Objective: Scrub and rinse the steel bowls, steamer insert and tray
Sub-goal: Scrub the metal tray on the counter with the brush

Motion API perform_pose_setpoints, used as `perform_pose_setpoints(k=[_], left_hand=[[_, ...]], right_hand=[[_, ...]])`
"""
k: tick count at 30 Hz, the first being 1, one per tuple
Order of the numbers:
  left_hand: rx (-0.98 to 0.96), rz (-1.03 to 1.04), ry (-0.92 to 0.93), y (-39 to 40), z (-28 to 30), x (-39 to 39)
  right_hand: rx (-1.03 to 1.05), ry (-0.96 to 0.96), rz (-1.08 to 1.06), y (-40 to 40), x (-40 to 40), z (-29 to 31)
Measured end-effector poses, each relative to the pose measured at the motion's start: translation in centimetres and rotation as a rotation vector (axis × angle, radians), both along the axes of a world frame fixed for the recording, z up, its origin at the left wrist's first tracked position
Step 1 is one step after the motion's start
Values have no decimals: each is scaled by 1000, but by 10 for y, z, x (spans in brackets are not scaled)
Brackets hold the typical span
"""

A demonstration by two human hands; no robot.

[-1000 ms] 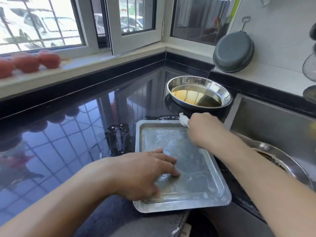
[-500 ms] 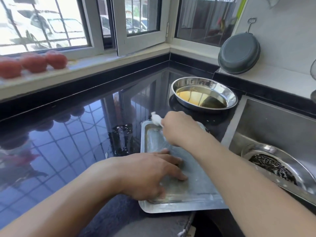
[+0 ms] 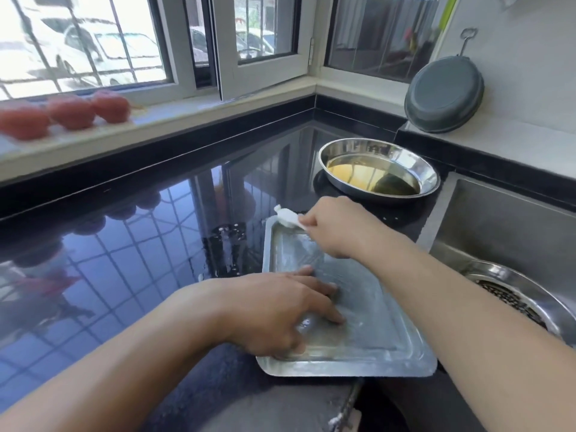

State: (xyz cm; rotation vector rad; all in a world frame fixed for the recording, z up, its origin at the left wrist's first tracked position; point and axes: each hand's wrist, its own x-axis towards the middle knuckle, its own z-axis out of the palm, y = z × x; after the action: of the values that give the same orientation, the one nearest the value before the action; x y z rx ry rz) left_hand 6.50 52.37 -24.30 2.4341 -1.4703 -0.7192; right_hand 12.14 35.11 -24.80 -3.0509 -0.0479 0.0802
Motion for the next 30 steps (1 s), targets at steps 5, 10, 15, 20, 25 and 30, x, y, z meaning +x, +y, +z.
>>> perform_pose_setpoints(k=[5,10,15,20,25,30], left_hand=[[0,-2,15,-1,2,1],[-2,-2,10,0,-1,0],[8,0,5,1,-2,0],[17,5,9,0,-2,1],[40,-30,4,-1,2,3],[157,73,-37,16,17,4]], right_hand=[[70,7,68,1,-3,-3],[57,76,94,-10,15,13],[21,240,306,1,10,34],[-42,139,221,0,23,26],[114,362,310,-1,-4,31],[25,103,61,-6,5,16]])
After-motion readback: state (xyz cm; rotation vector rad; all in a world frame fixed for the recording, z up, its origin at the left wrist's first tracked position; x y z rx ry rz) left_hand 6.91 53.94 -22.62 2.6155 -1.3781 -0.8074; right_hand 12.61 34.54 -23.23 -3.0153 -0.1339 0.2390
